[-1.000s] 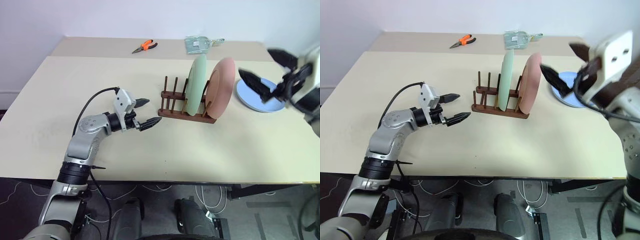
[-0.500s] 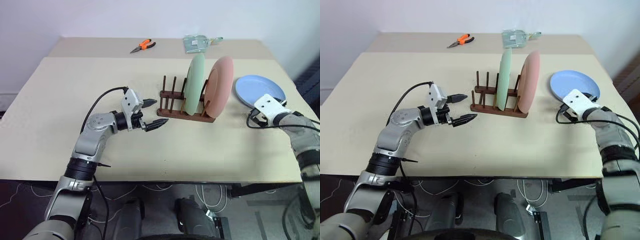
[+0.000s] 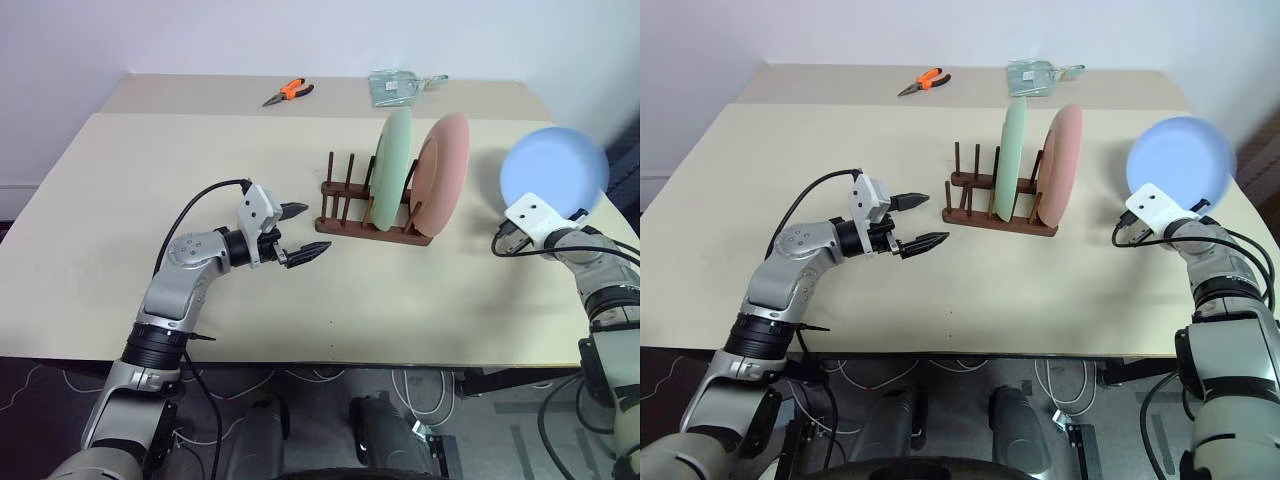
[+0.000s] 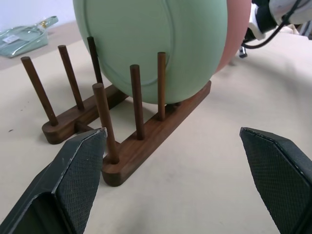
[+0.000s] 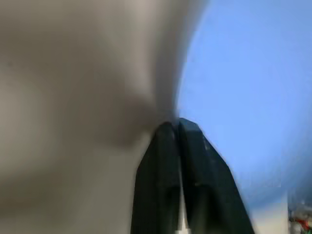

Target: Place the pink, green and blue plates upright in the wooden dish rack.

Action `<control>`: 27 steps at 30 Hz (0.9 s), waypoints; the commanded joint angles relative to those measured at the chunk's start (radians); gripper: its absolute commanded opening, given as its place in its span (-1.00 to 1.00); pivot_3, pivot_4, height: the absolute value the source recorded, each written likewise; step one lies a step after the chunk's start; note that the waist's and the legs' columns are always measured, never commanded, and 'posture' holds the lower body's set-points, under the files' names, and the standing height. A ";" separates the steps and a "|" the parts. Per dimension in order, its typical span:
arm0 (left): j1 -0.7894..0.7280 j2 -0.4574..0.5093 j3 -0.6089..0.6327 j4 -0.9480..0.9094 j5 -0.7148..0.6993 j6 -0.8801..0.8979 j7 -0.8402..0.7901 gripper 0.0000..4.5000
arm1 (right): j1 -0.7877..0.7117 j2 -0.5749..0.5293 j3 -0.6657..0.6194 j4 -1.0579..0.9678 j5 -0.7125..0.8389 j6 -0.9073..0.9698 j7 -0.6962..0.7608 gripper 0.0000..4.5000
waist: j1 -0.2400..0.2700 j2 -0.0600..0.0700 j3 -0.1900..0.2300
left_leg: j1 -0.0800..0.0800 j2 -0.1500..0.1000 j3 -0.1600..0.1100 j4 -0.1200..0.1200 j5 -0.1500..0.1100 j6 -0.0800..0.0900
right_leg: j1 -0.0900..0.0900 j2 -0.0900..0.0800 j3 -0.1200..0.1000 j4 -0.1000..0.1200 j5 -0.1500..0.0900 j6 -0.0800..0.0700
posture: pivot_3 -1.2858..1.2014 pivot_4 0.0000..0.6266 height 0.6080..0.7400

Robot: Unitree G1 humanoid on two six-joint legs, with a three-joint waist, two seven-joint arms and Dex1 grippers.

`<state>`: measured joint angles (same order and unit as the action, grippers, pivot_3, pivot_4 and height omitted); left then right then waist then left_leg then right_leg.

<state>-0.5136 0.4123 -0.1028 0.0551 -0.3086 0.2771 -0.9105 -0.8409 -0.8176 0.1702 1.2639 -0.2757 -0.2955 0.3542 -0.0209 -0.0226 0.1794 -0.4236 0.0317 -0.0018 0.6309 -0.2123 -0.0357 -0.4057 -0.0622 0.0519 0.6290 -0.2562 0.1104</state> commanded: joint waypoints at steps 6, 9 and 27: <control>-0.019 0.001 0.004 -0.025 0.004 -0.014 -0.001 1.00 | 0.096 -0.085 0.005 -0.145 -0.075 -0.121 -0.117 -0.99 | 0.002 0.000 0.000 | 0.000 0.000 0.000 0.000 0.000 0.000 | 0.000 0.000 0.000 0.000 0.000 0.000 | 0.03 -0.52 0.80; -0.013 0.008 0.012 -0.027 0.009 -0.017 0.005 1.00 | 0.271 -0.129 -0.153 -0.505 0.034 -0.052 -0.123 -0.99 | 0.004 0.000 0.000 | 0.000 0.000 0.000 0.000 0.000 0.000 | 0.000 0.000 0.000 0.000 0.000 0.000 | 0.03 -0.52 0.80; -0.086 0.090 0.093 0.316 0.063 -0.199 -0.012 1.00 | 0.176 0.359 -0.244 -1.968 1.545 0.856 -0.299 -0.99 | 0.009 -0.001 -0.002 | 0.000 0.002 -0.003 0.001 0.000 0.000 | 0.001 -0.001 -0.002 0.002 -0.001 -0.003 | 0.03 -0.52 0.80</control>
<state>-0.5932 0.4894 -0.0307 0.3837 -0.2371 0.0968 -0.9065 -0.6508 -0.4898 -0.0764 -0.7196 1.2032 0.5651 0.1001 -0.0115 -0.0239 0.1775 -0.4253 0.0330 -0.0047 0.6324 -0.2125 -0.0353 -0.4054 -0.0638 0.0495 0.6306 -0.2571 0.1076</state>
